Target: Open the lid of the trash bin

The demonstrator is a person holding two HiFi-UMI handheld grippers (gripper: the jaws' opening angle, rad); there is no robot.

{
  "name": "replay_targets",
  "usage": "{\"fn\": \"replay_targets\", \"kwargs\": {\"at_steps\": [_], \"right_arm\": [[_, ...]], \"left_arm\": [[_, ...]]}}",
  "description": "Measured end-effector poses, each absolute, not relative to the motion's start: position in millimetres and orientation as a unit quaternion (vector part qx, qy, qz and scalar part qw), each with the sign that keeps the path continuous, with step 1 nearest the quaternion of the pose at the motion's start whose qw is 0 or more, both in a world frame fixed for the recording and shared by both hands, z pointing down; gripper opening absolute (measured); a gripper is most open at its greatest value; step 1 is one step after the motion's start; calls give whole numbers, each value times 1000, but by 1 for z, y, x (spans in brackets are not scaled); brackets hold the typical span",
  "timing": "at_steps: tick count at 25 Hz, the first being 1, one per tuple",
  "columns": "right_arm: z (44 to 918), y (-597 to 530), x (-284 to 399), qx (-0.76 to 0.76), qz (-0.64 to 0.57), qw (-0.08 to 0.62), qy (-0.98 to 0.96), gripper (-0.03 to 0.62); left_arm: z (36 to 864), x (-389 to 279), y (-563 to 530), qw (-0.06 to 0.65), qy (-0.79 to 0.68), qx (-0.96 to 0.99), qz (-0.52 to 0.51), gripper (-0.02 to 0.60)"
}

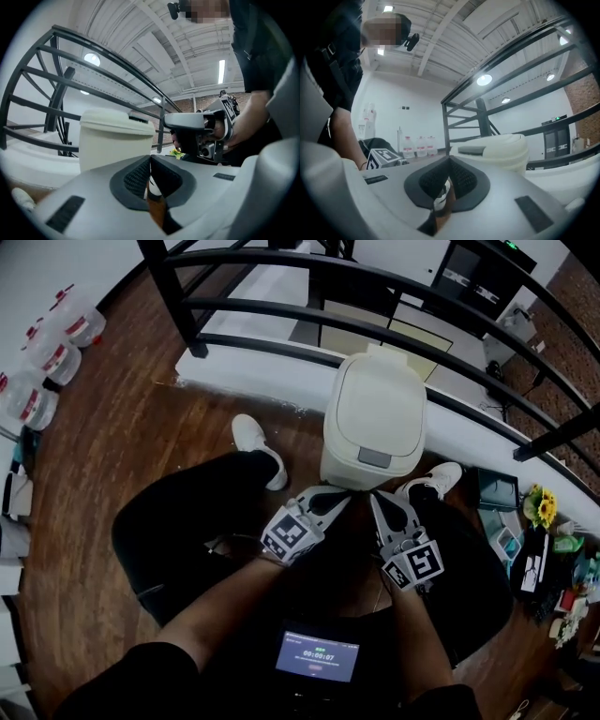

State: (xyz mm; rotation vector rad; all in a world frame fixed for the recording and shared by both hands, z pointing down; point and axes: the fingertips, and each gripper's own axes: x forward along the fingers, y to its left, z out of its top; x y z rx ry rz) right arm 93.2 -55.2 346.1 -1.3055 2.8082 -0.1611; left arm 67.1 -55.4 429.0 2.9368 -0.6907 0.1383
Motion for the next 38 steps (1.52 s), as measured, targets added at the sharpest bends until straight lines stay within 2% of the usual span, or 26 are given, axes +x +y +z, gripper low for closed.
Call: {"fn": "replay_targets", "kwargs": {"at_steps": [7,18,25,38], "right_arm": [[431,-76,100,-408,-96,-50,907,11],[528,-102,109,-408,-172,-96,892,11],[570,-117,108,-408,-195,-105,886,12],[598,-131,113,-410,-220,-84,881,12]], "left_arm": [[506,75,-77,98,-223,963,113,31],[584,78,-103,150,-245,946,153,31],[632,85,-119,181,-255,935,168,32],[705,101,-142,223,-272,917,187,31]]}}
